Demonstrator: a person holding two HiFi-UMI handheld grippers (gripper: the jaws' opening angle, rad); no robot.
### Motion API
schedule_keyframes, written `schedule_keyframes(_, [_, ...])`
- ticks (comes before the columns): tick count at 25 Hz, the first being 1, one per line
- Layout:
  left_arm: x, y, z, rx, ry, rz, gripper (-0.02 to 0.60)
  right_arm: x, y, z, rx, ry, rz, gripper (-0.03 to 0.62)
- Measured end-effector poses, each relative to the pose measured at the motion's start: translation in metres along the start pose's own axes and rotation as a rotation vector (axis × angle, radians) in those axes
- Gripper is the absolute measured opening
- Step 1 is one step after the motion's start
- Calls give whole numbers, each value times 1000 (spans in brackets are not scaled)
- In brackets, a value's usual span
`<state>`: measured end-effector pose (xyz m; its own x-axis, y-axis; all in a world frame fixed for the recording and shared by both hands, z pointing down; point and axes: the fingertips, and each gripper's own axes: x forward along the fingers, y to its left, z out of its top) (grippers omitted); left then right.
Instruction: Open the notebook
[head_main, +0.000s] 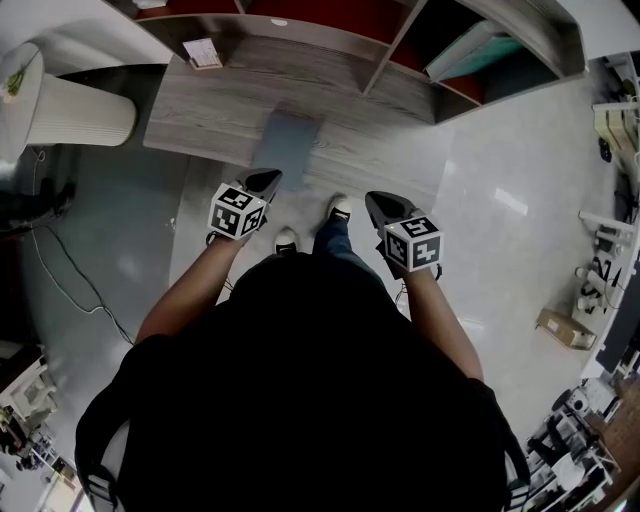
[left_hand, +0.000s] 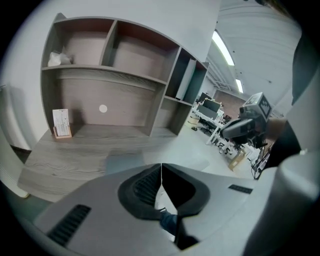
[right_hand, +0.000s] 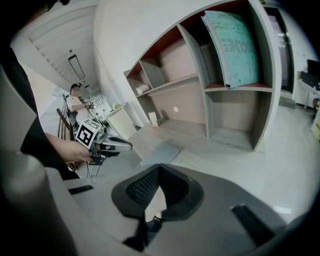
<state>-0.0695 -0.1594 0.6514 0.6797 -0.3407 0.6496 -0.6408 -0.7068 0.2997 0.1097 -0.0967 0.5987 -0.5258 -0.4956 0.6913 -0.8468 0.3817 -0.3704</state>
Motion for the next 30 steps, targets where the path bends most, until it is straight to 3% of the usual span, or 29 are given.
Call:
schedule_keyframes(10, [29, -3, -26, 23, 91, 21, 14, 12, -12, -7, 9, 36, 28, 0])
schedule_keyframes(12, [35, -2, -35, 26, 123, 25, 107, 14, -15, -9, 10, 46, 31, 0])
schedule_keyframes(13, [37, -1, -38, 31, 137, 27, 114, 15, -17, -10, 10, 50, 33, 0])
schedule_keyframes(30, [79, -2, -85, 51, 263, 73, 129, 28, -37, -29, 24, 114, 65, 0])
